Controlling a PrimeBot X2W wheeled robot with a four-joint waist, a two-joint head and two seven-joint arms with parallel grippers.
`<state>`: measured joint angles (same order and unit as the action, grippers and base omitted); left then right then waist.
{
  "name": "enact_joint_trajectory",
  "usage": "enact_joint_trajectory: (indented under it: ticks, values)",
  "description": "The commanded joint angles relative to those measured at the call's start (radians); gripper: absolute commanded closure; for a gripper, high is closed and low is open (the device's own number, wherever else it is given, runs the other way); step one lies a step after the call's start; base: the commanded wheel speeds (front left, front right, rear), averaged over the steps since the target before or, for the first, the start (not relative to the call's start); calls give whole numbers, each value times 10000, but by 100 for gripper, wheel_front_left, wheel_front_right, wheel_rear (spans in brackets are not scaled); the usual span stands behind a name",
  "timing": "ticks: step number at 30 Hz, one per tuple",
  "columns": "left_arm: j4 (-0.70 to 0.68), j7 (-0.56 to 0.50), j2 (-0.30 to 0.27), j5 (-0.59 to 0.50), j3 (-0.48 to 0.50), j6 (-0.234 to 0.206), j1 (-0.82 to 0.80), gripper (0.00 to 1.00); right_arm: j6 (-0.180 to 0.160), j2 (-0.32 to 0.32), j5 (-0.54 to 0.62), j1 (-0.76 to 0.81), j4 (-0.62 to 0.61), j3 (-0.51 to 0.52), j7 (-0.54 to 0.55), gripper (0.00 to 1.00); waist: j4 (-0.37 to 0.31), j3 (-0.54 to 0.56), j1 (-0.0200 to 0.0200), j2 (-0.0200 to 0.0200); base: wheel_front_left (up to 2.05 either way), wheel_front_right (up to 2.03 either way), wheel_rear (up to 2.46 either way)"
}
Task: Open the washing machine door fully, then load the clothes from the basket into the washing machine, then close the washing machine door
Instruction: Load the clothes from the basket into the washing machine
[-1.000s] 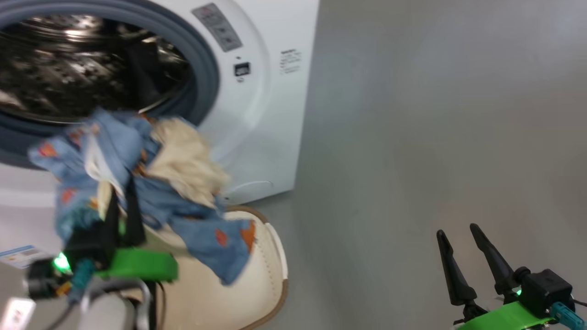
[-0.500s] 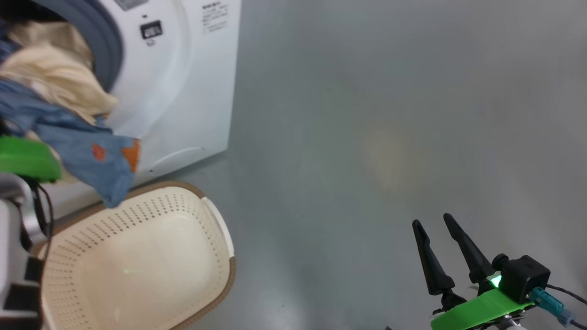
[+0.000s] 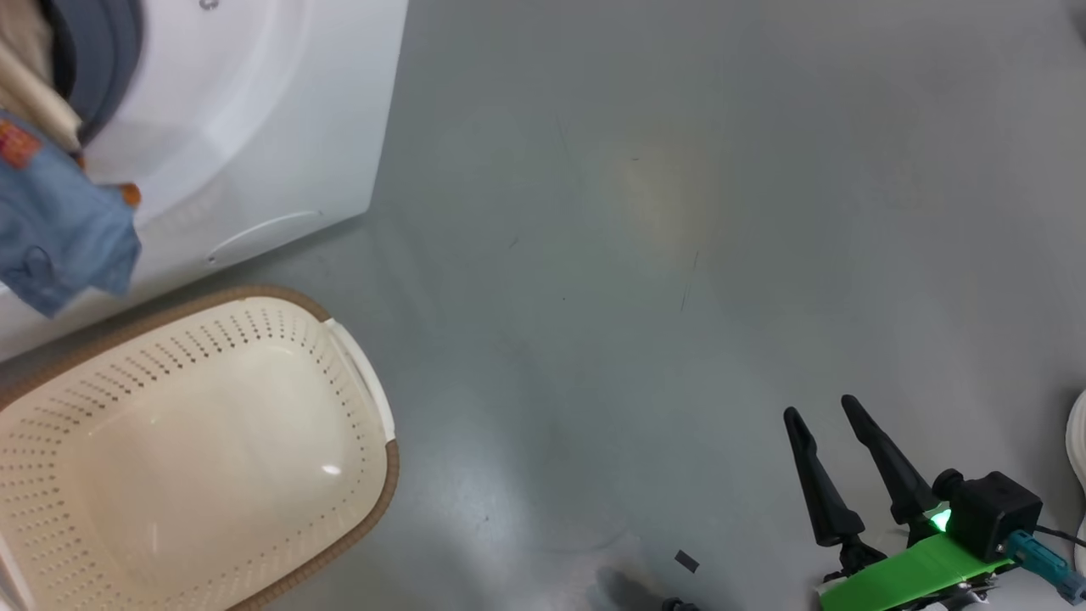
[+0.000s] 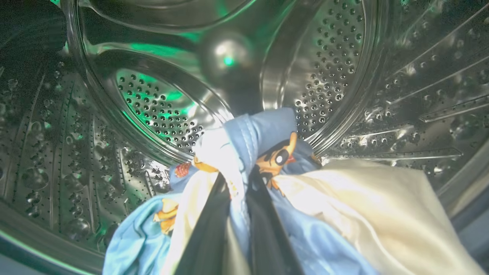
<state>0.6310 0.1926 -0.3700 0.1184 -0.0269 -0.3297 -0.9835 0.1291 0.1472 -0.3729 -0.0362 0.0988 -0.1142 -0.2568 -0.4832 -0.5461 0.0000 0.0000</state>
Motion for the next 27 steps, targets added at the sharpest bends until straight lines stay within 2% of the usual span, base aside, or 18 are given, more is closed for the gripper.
enact_joint_trajectory:
  ticks: [1,14,20,23,27]
  values:
    - [-72,219,-550,-81,236,-86,-509,100,16,336,-154,299,-229,-115,-49,0,116,-159,0,0,0,0,0]
    - [-31,683,0,-144,150,-570,-1844,100,16,623,-308,639,-573,140,-49,0,643,-639,0,0,0,0,0]
    - [-1501,689,173,-480,133,-914,-2088,100,16,627,-382,370,-670,99,-49,0,739,-1048,0,0,0,0,0]
    - [-1091,690,128,-543,82,-858,-2133,100,16,652,-387,367,-664,67,-49,0,757,-1047,0,0,0,0,0]
    - [131,689,104,-465,61,-738,-2360,100,16,705,-386,401,-654,10,-49,0,765,-1003,0,0,0,0,0]
